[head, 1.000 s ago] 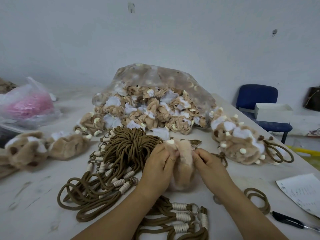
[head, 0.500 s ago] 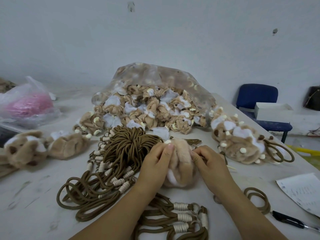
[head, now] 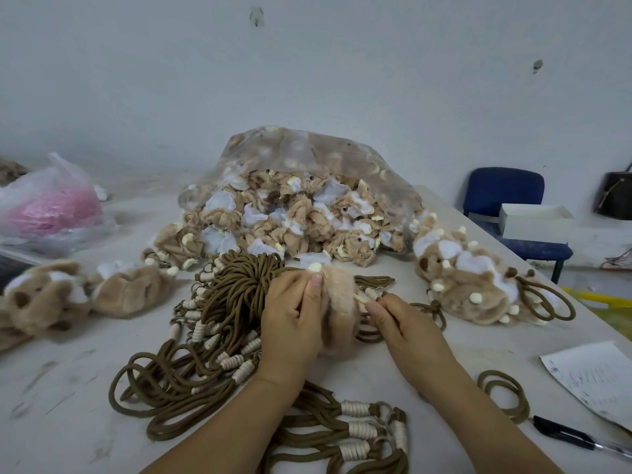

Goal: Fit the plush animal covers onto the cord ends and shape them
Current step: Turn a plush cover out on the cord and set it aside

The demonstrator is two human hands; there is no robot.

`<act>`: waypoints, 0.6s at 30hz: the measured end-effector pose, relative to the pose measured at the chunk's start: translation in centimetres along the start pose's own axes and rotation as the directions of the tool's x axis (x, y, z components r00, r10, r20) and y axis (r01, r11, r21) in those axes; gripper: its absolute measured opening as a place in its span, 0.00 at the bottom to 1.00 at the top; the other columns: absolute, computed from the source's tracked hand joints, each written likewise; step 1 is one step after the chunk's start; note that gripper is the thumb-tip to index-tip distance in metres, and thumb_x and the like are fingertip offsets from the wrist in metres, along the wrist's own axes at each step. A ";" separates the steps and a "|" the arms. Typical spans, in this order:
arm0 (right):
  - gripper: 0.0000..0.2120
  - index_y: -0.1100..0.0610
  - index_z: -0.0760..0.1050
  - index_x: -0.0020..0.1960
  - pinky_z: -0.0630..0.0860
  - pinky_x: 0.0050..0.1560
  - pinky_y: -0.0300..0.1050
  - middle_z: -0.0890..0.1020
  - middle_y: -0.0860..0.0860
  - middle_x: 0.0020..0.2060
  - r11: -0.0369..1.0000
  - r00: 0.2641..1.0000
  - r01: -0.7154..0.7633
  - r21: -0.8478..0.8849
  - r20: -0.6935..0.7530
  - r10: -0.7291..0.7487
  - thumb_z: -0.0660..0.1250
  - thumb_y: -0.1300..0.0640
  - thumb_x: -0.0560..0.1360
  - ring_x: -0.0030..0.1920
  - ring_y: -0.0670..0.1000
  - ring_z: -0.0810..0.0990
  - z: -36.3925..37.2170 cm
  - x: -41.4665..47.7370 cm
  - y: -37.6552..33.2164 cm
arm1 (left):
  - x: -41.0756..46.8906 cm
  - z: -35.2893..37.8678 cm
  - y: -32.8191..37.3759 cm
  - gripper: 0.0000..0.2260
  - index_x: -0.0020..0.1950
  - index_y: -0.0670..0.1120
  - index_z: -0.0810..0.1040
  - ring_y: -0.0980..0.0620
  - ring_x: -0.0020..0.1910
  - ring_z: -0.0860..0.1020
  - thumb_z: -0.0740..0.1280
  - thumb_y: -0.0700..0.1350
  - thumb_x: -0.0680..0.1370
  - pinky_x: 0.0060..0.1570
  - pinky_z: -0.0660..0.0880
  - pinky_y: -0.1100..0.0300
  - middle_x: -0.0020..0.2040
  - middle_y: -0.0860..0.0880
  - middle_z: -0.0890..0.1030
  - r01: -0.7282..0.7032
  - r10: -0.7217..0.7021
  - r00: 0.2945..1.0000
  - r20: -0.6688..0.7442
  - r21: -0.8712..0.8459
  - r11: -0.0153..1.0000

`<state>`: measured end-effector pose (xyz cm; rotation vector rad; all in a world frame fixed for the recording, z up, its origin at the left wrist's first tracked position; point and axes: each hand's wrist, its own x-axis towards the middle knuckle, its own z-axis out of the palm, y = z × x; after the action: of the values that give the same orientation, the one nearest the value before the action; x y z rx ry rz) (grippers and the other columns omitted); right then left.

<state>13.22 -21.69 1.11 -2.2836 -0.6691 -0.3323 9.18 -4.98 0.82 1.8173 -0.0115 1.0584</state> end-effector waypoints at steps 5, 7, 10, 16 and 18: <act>0.15 0.46 0.63 0.35 0.67 0.36 0.47 0.74 0.45 0.31 0.998 0.998 -0.039 0.050 -0.037 0.041 0.56 0.45 0.79 0.35 0.43 0.73 0.6 0.1 -0.3 | -0.3 0.6 0.1 0.14 0.43 0.45 0.81 0.52 0.49 0.76 0.59 0.48 0.80 0.52 0.72 0.57 0.44 0.57 0.77 -0.028 0.028 0.992 0.121 -0.005 1.000; 0.15 0.46 0.63 0.34 0.66 0.36 0.46 0.73 0.44 0.31 0.995 0.998 -0.046 0.091 -0.049 0.050 0.55 0.46 0.79 0.34 0.42 0.71 1.0 0.2 -0.7 | -0.3 0.7 0.1 0.14 0.43 0.45 0.82 0.54 0.50 0.76 0.59 0.48 0.80 0.53 0.73 0.58 0.44 0.58 0.77 -0.017 0.017 0.988 0.152 -0.005 1.000; 0.15 0.46 0.63 0.35 0.67 0.37 0.47 0.73 0.44 0.32 0.996 0.998 -0.045 0.079 -0.030 0.048 0.56 0.46 0.79 0.35 0.43 0.72 1.0 0.2 -0.5 | -0.4 0.9 -0.3 0.15 0.44 0.43 0.82 0.55 0.50 0.78 0.59 0.48 0.81 0.53 0.74 0.56 0.46 0.57 0.79 0.027 -0.014 0.980 0.201 -0.065 0.998; 0.14 0.44 0.63 0.35 0.65 0.35 0.43 0.73 0.43 0.31 1.000 1.000 -0.012 0.012 -0.025 0.012 0.55 0.45 0.79 0.34 0.41 0.72 0.6 0.1 -0.2 | -0.5 1.1 -0.7 0.13 0.45 0.49 0.80 0.52 0.49 0.77 0.58 0.50 0.82 0.53 0.74 0.54 0.46 0.52 0.78 0.117 -0.085 0.966 0.242 -0.118 0.986; 0.14 0.42 0.62 0.35 0.64 0.34 0.39 0.73 0.42 0.32 1.000 1.000 0.020 -0.021 -0.023 -0.021 0.55 0.44 0.79 0.35 0.39 0.71 0.6 0.1 -0.2 | -0.4 0.7 -0.6 0.13 0.41 0.52 0.77 0.54 0.43 0.76 0.58 0.53 0.81 0.46 0.73 0.59 0.42 0.50 0.77 0.173 -0.132 0.964 0.230 -0.170 0.970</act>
<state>13.18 -21.14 0.86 -2.2904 -0.6805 -0.3760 9.66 -5.40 -0.02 1.7227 -0.0983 0.7207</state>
